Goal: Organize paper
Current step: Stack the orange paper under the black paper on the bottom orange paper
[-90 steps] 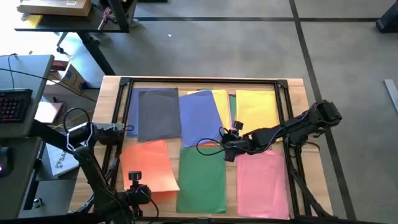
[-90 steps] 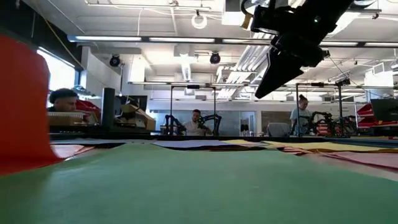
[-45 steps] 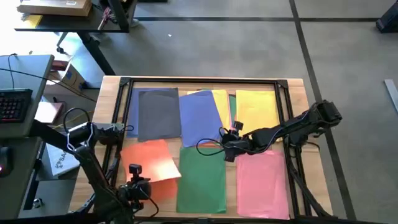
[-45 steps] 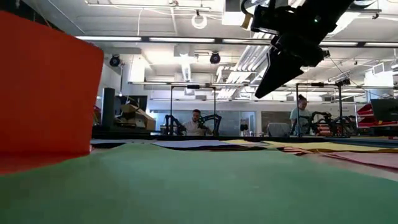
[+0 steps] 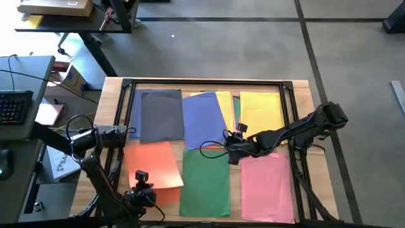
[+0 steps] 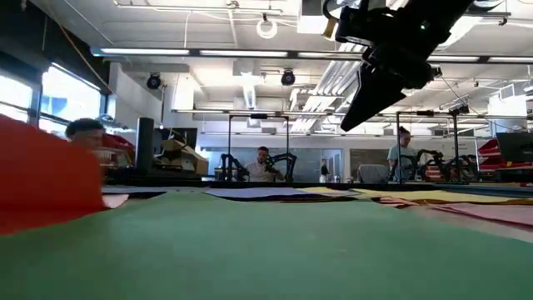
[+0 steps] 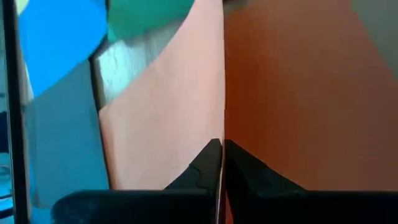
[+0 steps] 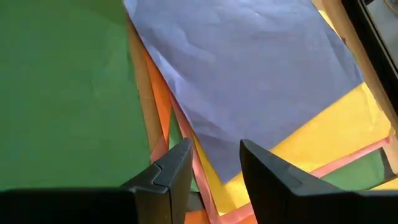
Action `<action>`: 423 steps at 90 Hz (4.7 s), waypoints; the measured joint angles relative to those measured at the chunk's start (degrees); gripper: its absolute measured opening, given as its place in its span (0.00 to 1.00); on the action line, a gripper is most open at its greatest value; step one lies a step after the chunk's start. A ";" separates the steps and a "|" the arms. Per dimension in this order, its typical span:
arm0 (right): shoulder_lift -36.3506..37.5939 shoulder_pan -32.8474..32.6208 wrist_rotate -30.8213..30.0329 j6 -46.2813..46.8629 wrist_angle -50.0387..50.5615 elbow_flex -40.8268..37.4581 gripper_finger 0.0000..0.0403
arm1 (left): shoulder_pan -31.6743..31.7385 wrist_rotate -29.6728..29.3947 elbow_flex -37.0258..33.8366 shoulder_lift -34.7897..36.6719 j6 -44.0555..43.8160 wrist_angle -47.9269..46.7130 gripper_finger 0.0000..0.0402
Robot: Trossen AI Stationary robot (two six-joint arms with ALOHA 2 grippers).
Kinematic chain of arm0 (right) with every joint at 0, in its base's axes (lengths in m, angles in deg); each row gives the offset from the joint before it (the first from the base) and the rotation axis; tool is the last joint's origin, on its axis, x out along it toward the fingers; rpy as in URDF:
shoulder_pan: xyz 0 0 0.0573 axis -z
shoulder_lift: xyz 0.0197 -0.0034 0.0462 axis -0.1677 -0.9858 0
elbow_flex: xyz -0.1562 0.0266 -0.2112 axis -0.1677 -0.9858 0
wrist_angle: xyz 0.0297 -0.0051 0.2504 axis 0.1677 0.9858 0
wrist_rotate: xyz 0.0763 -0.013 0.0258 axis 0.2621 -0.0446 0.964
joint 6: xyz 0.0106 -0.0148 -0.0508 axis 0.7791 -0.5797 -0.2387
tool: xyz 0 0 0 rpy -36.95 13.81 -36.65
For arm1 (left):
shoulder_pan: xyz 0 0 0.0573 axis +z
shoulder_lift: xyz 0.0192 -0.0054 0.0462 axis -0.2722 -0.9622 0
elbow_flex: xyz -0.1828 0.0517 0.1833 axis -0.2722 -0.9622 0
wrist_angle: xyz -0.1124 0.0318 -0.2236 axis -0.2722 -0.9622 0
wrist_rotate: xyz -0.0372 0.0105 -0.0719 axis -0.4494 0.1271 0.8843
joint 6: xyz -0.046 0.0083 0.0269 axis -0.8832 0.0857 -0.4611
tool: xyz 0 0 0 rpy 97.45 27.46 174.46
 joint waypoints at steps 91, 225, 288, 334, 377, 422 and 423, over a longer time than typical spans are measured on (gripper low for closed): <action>0.00 0.01 0.09 -1.10 -1.56 0.00 0.29 | -1.19 9.21 -0.16 -1.61 -1.38 7.64 0.26; -0.02 0.00 0.20 -1.46 -1.75 0.00 0.29 | -2.37 16.71 -2.03 -1.81 -4.23 18.69 0.37; -0.02 0.01 0.20 -1.47 -2.67 -0.02 0.29 | 3.36 5.52 -8.05 2.63 -29.09 19.90 0.18; -0.02 0.00 0.79 -0.19 -3.90 -0.02 0.29 | 6.02 4.49 -18.18 3.00 -18.36 39.08 0.00; -0.02 0.00 1.70 -0.22 -5.16 -0.02 0.29 | -0.29 7.80 -16.37 2.78 -16.12 38.80 0.00; -0.02 -0.04 3.32 -0.29 -5.73 -0.02 0.29 | 1.24 6.36 -14.08 7.83 -14.17 34.42 0.00; -0.02 -0.04 3.49 -0.17 -5.77 -0.02 0.29 | 1.30 6.14 -13.98 7.96 -14.17 34.31 0.00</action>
